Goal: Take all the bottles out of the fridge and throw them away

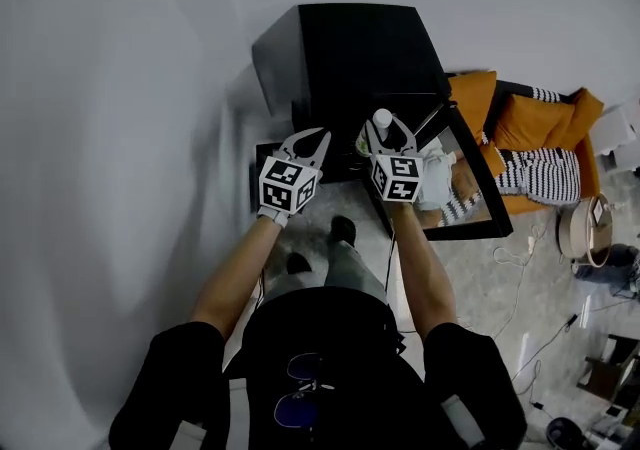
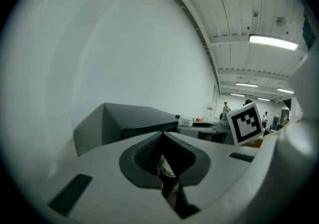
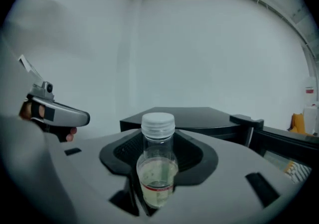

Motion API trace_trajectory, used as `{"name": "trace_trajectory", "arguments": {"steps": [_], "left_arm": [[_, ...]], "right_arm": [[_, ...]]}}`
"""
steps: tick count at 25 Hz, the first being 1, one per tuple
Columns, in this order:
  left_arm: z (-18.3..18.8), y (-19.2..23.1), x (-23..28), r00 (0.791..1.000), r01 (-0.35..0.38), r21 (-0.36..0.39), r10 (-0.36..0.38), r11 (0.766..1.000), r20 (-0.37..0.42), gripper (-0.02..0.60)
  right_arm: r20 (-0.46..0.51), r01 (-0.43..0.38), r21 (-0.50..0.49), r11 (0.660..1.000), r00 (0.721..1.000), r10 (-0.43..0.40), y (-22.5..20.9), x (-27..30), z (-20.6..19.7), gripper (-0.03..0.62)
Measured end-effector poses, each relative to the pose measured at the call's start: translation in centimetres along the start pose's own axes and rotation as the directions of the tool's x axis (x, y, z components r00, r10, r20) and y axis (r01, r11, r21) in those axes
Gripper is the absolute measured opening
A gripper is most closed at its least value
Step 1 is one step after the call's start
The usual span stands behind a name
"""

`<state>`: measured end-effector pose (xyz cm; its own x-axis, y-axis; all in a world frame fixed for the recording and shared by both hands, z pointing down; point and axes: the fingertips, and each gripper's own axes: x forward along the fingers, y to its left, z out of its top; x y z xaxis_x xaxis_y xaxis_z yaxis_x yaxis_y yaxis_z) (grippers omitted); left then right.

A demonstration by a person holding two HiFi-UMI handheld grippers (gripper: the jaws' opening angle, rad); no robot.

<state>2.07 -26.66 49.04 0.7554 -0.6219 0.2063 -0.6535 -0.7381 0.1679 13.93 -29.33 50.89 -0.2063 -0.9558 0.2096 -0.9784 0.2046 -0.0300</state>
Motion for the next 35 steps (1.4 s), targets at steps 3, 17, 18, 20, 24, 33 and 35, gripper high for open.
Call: {"name": "trace_trajectory", "arguments": {"steps": [3,17,18,20,24,33,35], "left_arm": [[0.0,2.5,-2.5,0.997,-0.080,-0.011,0.080,0.997,0.009,-0.002],[-1.0,12.4,-15.4,0.841,-0.531,-0.141,0.540,0.836,0.032,-0.002],[-1.3,12.7,-16.1,0.830,-0.547,-0.148,0.557,0.824,0.030,-0.002],[-2.1,13.1,-17.3,0.809,-0.576,-0.164,0.587,0.801,0.023,-0.002],[-4.2,13.6,-18.8,0.774,-0.619,-0.205,0.633,0.758,0.006,-0.002],[-9.1,13.6,-20.2,0.730,-0.664,-0.280,0.682,0.693,-0.043,-0.002],[-10.0,13.4,-20.2,0.725,-0.669,-0.292,0.687,0.683,-0.054,-0.002]], "right_arm": [[0.011,-0.090,-0.032,0.995,0.996,0.090,4.1,1.6,1.2,0.190],[-0.045,-0.587,-0.128,0.799,0.809,0.587,23.6,7.3,2.5,0.191],[-0.052,-0.603,-0.131,0.787,0.797,0.602,24.3,7.4,2.3,0.190],[-0.070,-0.633,-0.137,0.762,0.774,0.629,25.7,7.5,1.6,0.190],[-0.111,-0.683,-0.142,0.717,0.731,0.674,27.6,7.7,-0.3,0.190],[-0.198,-0.747,-0.131,0.652,0.664,0.721,29.8,7.3,-5.1,0.190],[-0.216,-0.757,-0.124,0.642,0.652,0.727,29.8,7.0,-6.2,0.190]]}}
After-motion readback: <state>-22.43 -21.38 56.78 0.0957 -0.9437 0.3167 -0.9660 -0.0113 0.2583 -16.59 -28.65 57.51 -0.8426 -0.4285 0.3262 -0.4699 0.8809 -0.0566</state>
